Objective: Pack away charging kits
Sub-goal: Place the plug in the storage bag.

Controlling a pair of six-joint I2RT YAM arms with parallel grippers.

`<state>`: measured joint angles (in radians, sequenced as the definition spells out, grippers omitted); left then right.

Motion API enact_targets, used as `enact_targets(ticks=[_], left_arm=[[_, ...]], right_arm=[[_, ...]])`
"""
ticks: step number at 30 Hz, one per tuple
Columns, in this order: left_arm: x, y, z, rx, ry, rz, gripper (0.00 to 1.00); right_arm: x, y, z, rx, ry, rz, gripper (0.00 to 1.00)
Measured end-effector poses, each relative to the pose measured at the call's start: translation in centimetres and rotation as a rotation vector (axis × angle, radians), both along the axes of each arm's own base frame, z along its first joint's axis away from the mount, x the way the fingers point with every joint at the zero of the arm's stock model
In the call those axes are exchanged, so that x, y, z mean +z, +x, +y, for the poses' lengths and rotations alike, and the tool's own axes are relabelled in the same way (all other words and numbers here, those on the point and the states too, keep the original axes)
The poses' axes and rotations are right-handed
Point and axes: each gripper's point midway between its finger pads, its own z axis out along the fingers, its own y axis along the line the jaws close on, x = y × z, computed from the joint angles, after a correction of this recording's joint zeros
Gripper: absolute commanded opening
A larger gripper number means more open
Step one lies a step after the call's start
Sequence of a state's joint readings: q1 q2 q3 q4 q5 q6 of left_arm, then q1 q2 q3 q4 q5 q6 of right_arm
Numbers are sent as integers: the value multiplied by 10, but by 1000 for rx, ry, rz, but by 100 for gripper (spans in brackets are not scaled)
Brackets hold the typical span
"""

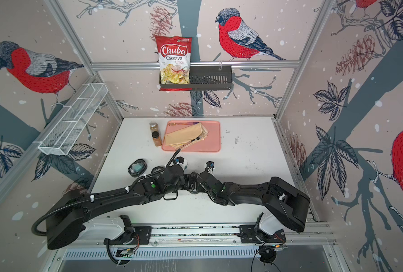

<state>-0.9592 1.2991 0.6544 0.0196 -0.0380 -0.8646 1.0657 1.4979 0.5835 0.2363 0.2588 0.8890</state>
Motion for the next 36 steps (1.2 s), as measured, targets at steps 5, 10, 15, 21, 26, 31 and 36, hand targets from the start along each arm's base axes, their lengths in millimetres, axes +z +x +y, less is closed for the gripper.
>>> enact_targets(ticks=[5,10,15,21,26,31,36], left_arm=[[-10,-6,4,-12,-16,7,0],[-8,-7,4,-12,-38,-7,0],[-9,-10,4,-20,-57,-4,0],[-12,-9,5,-12,-55,-6,0],[-15,-8,8,1,-48,-3,0],[-14,-8,8,3,-52,-5,0],[-13,-7,8,9,-52,-8,0]], right_arm=[[-1,0,1,2,3,2,7],[-1,-1,9,24,30,10,14],[-4,-8,17,54,41,23,25],[-8,-9,26,68,44,40,47],[-13,-9,24,54,28,62,58],[-10,-9,22,52,31,63,58],[-1,-8,18,45,49,55,57]])
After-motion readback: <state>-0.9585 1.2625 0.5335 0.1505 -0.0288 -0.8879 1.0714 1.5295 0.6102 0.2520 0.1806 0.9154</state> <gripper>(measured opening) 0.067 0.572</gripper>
